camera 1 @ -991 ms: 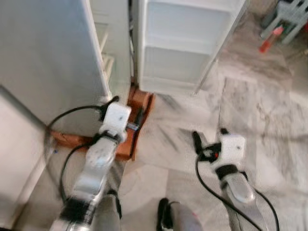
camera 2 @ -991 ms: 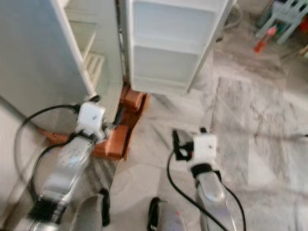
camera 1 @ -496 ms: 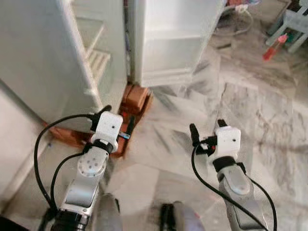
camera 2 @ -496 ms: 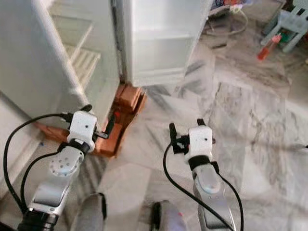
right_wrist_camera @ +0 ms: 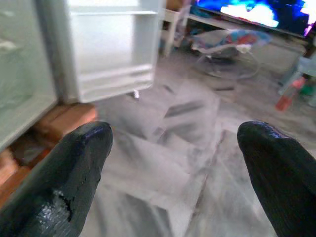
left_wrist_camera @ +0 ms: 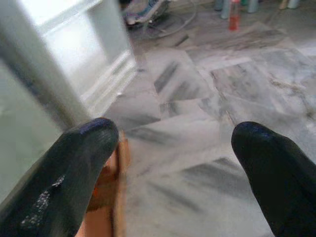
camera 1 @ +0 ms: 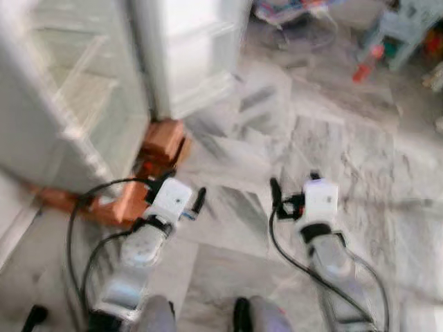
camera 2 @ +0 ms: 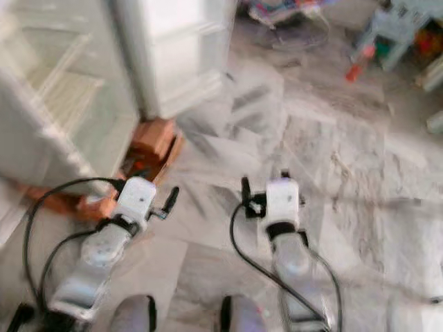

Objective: Restocking fridge

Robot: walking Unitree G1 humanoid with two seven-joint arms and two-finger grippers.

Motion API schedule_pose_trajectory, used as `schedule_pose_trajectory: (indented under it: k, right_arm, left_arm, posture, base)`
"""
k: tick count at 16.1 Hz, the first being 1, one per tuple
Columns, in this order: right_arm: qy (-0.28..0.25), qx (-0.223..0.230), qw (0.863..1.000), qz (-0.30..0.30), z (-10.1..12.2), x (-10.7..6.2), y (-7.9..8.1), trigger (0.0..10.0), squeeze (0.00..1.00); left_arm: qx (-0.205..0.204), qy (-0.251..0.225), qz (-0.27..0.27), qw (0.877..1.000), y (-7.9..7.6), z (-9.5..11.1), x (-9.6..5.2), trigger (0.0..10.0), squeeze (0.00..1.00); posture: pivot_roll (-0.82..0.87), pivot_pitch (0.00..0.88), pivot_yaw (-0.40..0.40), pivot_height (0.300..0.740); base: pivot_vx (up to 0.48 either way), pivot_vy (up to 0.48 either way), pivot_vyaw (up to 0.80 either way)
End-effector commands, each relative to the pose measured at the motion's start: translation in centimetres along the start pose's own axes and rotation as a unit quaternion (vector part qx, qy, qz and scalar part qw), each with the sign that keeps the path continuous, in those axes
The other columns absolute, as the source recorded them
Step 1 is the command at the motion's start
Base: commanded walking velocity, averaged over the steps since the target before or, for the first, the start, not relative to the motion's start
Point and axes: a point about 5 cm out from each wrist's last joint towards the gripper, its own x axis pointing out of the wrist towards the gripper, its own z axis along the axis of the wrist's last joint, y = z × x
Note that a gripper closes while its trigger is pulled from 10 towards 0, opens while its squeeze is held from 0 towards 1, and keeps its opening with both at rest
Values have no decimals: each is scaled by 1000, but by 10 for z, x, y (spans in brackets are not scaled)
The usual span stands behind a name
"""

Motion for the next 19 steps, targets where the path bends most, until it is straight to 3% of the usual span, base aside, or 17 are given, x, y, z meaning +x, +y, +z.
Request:
schedule_pose_trajectory:
  k: [1,5,8,9,19]
  right_arm:
    - [-6,-1,1000,-11,0,-2,-7,10000,0]
    - [-12,-31,998,-48,10,16,-15,10000,0]
    - [-32,7,999,-23,18,19,-8,10000,0]
    - [-21,32,999,-22,17,20,-4,10000,0]
    - [-22,61,998,-11,14,21,5,10000,0]
  left_arm:
    - [3,-13,8,1000,-3,6,0,10000,0]
    - [-9,-4,77,997,21,4,0,10000,0]
    - [0,-3,77,997,31,3,-2,10000,0]
    - [-3,-1,78,997,32,2,-2,10000,0]
    - [-39,-14,79,996,24,8,7,10000,0]
  posture:
    - [86,184,-67,740]
    - [95,184,-79,740]
    - [101,188,-82,740]
    - [101,188,-82,740]
    - [100,181,-79,740]
  base:
    - [375,-296,0]
    - [403,-256,0]
    - [424,-80,0]
    - [442,0,-788]
    - [471,0,-800]
